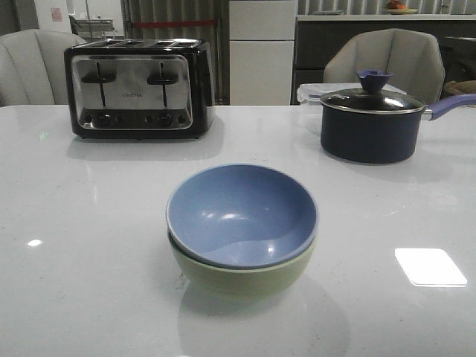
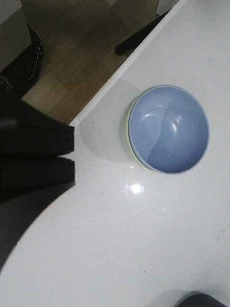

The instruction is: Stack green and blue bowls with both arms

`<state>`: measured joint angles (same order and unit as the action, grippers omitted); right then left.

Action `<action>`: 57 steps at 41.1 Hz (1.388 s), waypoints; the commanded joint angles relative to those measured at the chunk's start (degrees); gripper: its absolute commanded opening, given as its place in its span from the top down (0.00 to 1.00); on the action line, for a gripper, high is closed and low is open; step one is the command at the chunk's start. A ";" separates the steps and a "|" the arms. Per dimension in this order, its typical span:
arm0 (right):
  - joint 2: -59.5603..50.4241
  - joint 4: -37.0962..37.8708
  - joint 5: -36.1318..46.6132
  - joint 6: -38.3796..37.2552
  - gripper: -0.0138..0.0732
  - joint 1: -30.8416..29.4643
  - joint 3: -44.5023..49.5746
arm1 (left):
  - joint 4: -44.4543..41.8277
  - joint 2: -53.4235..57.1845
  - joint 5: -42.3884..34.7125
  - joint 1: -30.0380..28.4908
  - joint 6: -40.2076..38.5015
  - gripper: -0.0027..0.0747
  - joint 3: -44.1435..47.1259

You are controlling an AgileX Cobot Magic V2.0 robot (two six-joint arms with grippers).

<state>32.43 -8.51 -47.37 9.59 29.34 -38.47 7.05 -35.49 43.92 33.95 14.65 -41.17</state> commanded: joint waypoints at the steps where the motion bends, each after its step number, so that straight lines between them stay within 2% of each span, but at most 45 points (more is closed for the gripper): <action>1: -0.01 -0.52 3.30 -0.09 0.78 -0.03 -1.61 | 0.53 0.12 -3.91 0.47 -0.05 0.85 -1.64; 18: -0.01 -0.52 3.21 -0.09 0.78 -0.03 -1.61 | 0.64 2.05 -5.30 -0.39 -0.05 0.85 -0.27; 22: -0.01 -0.52 3.08 -0.09 0.78 -0.03 -1.61 | 2.73 6.38 -6.96 -5.84 -0.05 0.85 2.35; 31: -0.01 -0.52 2.96 -0.09 0.78 -0.03 -1.61 | 2.94 21.72 -15.03 -22.72 -0.05 0.85 12.69; 38: -0.01 -0.52 2.96 -0.09 0.78 -0.03 -1.61 | 4.13 29.88 -21.73 -30.90 -0.66 0.85 22.40; 45: -0.01 -0.52 2.96 -0.09 0.78 -0.03 -1.61 | -4.24 34.22 -30.09 -31.58 -13.67 0.85 30.71; 57: -0.01 -0.52 2.83 -0.09 0.78 -0.03 -1.61 | -4.47 37.05 -45.20 -31.72 -14.06 0.85 41.69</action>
<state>32.34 -8.51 -48.16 9.59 29.34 -38.47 2.71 0.21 8.08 2.39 1.48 0.23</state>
